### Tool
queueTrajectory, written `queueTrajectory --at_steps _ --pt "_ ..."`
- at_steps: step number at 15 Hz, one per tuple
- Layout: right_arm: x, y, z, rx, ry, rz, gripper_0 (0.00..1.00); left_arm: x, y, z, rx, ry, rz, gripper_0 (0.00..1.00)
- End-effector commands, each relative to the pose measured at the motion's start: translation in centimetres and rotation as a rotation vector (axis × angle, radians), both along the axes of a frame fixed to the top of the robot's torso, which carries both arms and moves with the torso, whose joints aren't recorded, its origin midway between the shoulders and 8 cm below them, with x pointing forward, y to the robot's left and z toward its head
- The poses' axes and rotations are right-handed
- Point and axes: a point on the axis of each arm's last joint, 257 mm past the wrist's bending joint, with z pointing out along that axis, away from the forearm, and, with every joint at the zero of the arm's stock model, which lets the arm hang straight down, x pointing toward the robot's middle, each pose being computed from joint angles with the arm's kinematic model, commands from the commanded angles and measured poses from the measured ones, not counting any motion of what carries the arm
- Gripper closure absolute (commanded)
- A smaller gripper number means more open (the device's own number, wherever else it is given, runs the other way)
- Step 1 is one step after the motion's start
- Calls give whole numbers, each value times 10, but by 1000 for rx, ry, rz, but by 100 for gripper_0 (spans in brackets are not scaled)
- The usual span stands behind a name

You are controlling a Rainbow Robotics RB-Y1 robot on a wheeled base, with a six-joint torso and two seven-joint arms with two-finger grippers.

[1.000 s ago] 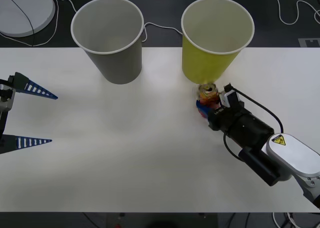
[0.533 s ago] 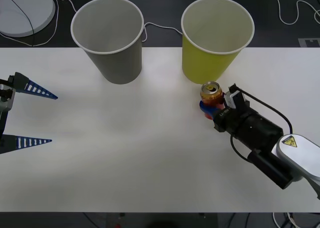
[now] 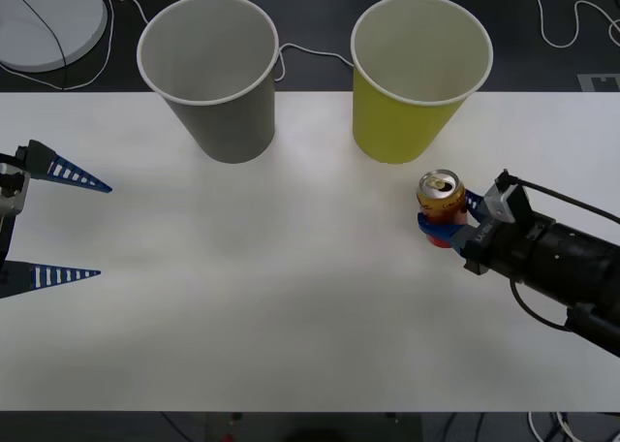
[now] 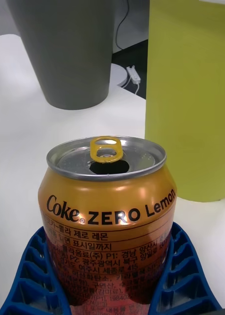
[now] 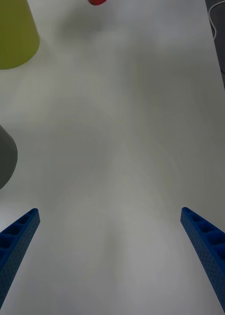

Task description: Put the can into the green bin and the plastic bottle into the gray bin

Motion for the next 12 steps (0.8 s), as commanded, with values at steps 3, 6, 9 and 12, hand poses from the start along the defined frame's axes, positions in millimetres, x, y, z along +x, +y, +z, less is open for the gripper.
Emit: queueTrajectory --at_steps 3,6,9,12 --pt "-21 -21 14 -45 21 87 100 0 0 0 0 0 0 0" --pt "-31 -36 25 -93 34 124 100 0 0 0 0 0 0 0" --pt "-48 -52 41 -130 95 146 100 0 0 0 0 0 0 0" --pt "-64 -65 62 -160 169 150 100 0 0 0 0 0 0 0"
